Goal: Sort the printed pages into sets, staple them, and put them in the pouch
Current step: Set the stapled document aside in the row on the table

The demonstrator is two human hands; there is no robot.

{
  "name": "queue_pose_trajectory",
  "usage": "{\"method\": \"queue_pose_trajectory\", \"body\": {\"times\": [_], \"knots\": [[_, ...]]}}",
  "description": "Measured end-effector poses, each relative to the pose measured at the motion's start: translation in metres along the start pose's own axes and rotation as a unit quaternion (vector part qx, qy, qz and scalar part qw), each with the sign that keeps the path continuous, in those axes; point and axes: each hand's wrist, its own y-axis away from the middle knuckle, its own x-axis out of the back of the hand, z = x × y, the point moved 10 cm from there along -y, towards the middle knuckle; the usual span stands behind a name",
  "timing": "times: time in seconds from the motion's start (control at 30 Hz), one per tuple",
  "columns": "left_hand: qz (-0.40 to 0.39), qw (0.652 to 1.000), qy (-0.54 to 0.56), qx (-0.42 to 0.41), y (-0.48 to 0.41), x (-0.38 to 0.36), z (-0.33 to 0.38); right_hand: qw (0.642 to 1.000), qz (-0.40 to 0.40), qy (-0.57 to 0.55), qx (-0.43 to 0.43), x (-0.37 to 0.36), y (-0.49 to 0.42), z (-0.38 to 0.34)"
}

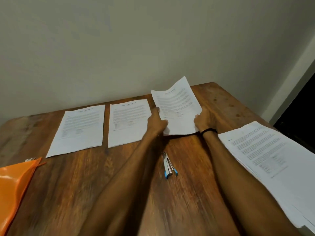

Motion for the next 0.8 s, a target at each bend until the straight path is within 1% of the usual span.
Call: {"method": "queue_pose_trajectory", "body": {"times": [0.1,0.17,0.23,0.3,0.33,0.37,0.43,0.47,0.5,0.57,0.63,0.7,0.77,0.8], "knots": [[-0.02,0.998,-0.058,0.006,-0.024,-0.022,-0.004,0.998,-0.006,0.06,0.028,-0.021,-0.021,0.003],[-0.022,0.994,-0.102,0.005,-0.031,-0.026,-0.008,0.997,-0.003,0.072,0.028,-0.033,-0.026,0.011],[0.011,0.991,-0.137,-0.001,-0.024,-0.02,-0.009,0.997,0.009,0.079,0.012,-0.041,-0.028,0.022],[0.05,0.982,-0.181,0.01,0.001,-0.009,-0.006,0.996,0.019,0.089,-0.004,-0.044,-0.028,0.029],[0.044,0.977,-0.209,0.027,0.018,-0.008,-0.008,0.995,0.021,0.097,-0.009,-0.043,-0.025,0.03],[0.018,0.971,-0.234,0.044,0.036,-0.01,-0.013,0.994,0.022,0.108,-0.014,-0.041,-0.022,0.029],[-0.055,0.95,-0.299,0.077,0.069,-0.021,-0.029,0.992,0.033,0.123,-0.021,-0.034,-0.014,0.025],[-0.07,0.938,-0.329,0.082,0.079,-0.025,-0.039,0.991,0.041,0.124,-0.024,-0.03,-0.01,0.023],[-0.067,0.933,-0.343,0.084,0.085,-0.026,-0.045,0.991,0.048,0.123,-0.022,-0.026,-0.005,0.02],[-0.032,0.945,-0.317,0.079,0.086,-0.021,-0.045,0.993,0.06,0.105,-0.011,-0.018,0.006,0.014],[0.009,0.96,-0.268,0.085,0.083,-0.008,-0.035,0.996,0.065,0.066,0.002,-0.009,0.017,0.01],[0.047,0.966,-0.244,0.077,0.072,0.01,-0.019,0.998,0.064,0.023,0.015,-0.001,0.027,0.009],[0.069,0.958,-0.272,0.057,0.052,0.029,-0.007,0.998,0.063,-0.022,0.016,0.008,0.034,0.012],[0.073,0.947,-0.31,0.049,0.04,0.037,-0.005,0.997,0.063,-0.044,0.015,0.011,0.038,0.015]]}}
